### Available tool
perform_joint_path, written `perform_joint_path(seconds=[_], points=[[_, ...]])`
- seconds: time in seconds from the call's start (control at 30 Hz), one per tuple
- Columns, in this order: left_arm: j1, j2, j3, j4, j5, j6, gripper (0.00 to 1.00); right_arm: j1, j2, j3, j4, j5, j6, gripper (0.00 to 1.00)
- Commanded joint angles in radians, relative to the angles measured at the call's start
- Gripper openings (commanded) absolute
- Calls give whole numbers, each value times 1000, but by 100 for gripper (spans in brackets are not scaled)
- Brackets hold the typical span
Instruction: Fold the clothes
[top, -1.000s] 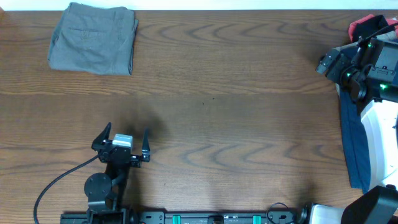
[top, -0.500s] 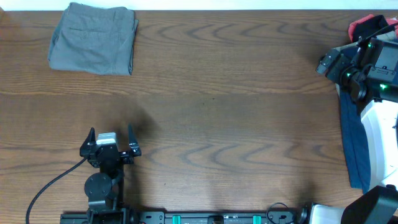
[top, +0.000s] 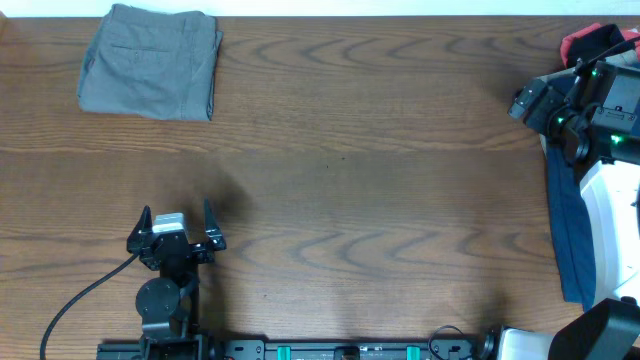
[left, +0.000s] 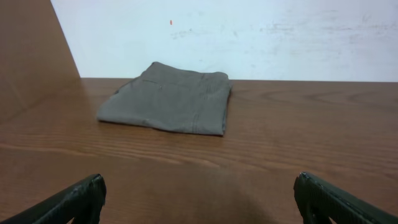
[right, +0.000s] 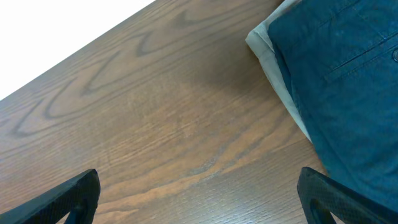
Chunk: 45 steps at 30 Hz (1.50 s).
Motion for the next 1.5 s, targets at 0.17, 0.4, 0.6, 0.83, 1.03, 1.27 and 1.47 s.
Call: perform_joint_path(seconds=[0.17,0.4,0.6,0.83,1.03,1.27,1.47], points=[[5,-7,-24,-28,-31,-5,98,-2,5,14,-1,3,-18,99],[5,-7,-24,-28,-30,-5,98,-2,5,14,-1,3,-18,99],[5,-7,-24,-28,-30,-5,98,-2,5,14,-1,3,-18,99],[5,-7,-24,-28,-30,-5,98,0,2,13,-1,3,-18,99],[5,-7,-24,-28,-30,-5,98,16,-21,10,-1,3,-18,99],[5,-7,-24,-28,-30,-5,98,48,-208,-35,-1,3,-18,99],[5,-7,-24,-28,-30,-5,98,105,-444,-111,-1,3,-18,99]])
